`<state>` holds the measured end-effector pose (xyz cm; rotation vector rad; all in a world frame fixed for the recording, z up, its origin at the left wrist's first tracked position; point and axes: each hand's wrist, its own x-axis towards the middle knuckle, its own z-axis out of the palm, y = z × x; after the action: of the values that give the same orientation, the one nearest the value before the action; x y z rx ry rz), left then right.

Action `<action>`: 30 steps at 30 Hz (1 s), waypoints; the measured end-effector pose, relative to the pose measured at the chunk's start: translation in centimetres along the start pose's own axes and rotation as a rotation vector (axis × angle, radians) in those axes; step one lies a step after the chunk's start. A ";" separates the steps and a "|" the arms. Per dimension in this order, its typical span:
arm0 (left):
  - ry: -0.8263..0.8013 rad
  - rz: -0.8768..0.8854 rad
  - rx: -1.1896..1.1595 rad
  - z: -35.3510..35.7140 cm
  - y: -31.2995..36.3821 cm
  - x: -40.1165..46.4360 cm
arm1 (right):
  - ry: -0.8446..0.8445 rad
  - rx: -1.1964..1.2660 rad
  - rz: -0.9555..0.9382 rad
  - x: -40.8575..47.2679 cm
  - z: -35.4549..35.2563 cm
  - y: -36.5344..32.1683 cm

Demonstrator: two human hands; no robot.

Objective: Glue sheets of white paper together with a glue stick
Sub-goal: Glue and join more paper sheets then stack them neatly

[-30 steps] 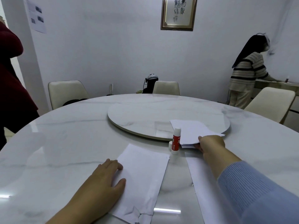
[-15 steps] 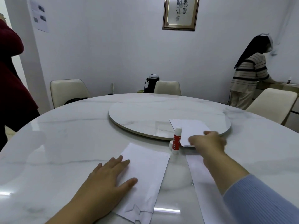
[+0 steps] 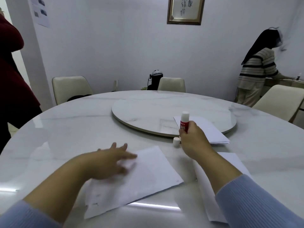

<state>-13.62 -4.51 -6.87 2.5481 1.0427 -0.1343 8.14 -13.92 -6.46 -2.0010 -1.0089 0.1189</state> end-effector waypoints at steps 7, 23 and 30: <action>0.202 -0.001 0.080 6.0 5.8 3.4 | -0.045 0.099 -0.129 -1.5 -0.6 0.6; 0.131 0.041 0.175 6.5 5.3 2.7 | -0.207 0.214 -0.227 -1.9 2.6 1.0; 0.129 0.041 0.169 6.4 5.3 2.8 | -0.323 0.196 -0.179 -2.2 0.2 0.9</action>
<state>-7.59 -8.57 -11.80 2.7604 1.0662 -0.0491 7.12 -15.55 -7.88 -1.7375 -1.3209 0.4376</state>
